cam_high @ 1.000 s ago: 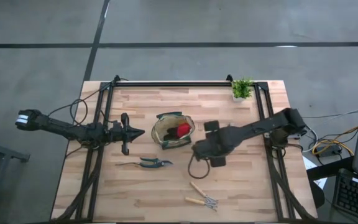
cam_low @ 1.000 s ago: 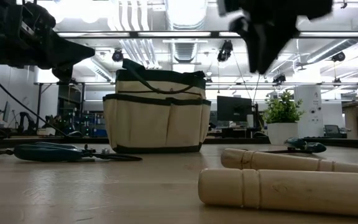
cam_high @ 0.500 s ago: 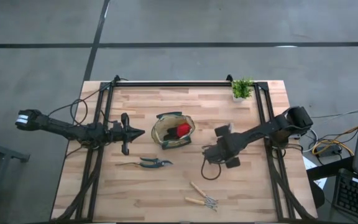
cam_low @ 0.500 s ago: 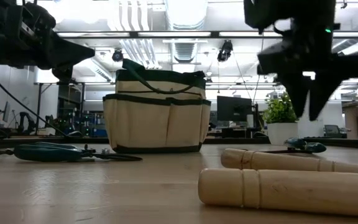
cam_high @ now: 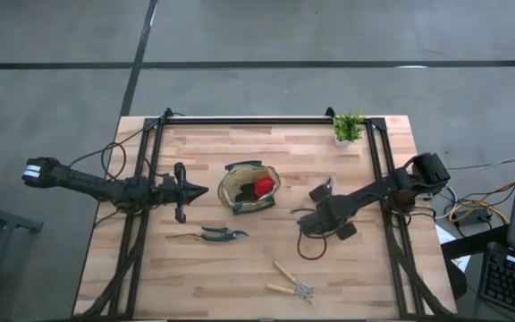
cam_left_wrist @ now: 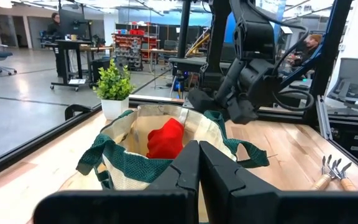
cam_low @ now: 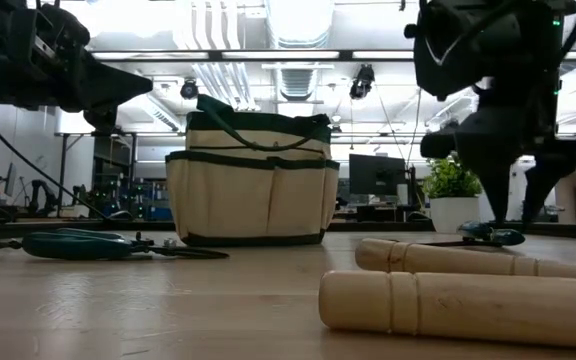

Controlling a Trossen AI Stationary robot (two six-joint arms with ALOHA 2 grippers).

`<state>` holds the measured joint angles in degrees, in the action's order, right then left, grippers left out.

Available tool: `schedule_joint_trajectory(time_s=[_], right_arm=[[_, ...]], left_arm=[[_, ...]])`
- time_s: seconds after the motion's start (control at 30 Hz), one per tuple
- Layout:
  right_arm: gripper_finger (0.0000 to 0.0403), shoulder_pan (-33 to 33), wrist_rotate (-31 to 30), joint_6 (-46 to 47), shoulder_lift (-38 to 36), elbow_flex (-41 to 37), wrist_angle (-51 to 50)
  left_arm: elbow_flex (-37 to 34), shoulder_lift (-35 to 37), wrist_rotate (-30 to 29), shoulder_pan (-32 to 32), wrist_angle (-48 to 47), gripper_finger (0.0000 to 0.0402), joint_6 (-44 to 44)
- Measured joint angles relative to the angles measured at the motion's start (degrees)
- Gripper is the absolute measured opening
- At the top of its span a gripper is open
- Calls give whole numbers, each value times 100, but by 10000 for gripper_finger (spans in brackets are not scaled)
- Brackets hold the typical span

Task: Pick & Place Garden tools in Gardening bag
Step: Put the right green shear scissors into the brown gardening bag

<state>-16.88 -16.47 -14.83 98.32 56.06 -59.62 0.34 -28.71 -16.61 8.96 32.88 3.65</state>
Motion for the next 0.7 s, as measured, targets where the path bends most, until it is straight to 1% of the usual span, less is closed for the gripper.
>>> schedule_joint_trajectory(time_s=[0.07,0.2,0.4,0.7], right_arm=[[104,0,-32,-215,2,-34,50],[104,0,-298,-247,2,-36,55],[97,0,-275,-840,4,-232,447],[92,0,-302,-920,4,-533,988]], left_arm=[[0,0,1,-1,0,12,-1],[0,0,0,0,-2,12,1],[0,0,1,1,-2,12,-1],[0,0,-1,1,-2,12,1]])
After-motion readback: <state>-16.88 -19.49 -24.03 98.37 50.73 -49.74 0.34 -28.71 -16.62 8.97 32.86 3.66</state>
